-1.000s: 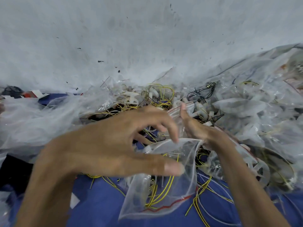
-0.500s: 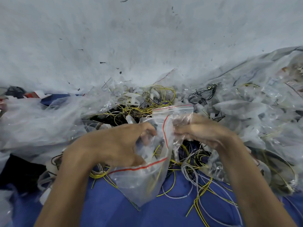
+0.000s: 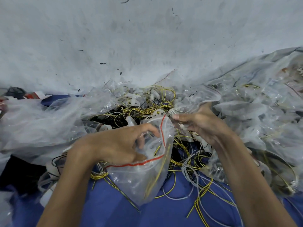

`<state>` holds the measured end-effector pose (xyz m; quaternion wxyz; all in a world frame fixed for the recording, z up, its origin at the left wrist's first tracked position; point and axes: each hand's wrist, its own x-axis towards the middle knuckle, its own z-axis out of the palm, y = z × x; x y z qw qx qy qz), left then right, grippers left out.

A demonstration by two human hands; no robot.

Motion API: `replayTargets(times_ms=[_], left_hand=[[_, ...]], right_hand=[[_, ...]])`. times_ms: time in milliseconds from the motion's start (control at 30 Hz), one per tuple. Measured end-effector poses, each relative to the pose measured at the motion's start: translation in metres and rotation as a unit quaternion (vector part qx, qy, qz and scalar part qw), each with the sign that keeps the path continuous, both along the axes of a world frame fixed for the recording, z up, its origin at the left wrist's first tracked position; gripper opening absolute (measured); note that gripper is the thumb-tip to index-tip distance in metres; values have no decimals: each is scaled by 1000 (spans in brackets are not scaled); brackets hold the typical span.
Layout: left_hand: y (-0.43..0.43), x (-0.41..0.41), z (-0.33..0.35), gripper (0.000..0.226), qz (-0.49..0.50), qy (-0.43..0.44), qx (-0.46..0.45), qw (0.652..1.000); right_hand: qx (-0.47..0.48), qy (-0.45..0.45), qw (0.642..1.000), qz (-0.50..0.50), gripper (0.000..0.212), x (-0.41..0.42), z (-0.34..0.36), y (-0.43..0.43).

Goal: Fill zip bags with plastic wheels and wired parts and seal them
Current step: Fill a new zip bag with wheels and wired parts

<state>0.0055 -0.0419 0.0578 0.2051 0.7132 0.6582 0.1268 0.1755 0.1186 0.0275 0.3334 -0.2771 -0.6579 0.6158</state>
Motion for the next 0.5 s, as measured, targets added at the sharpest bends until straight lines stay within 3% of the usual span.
replayTargets(times_ms=[67,167,267,500], left_hand=[[1,4,0,42,-6,-7,1,1000],[4,10,-1,41,-17,-4,-2,1000],[9,19,-3,40,-34,-10,-6,999],[11,22,-6,33,-50,-39,33,997]], right_hand=[[15,42,999,-18,41,0,4,-3],[22,98,994,-42,42,1,9,-7],[44,111,993,-26,18,4,11,-10],[62,108,988,96,22,7,21,-30]])
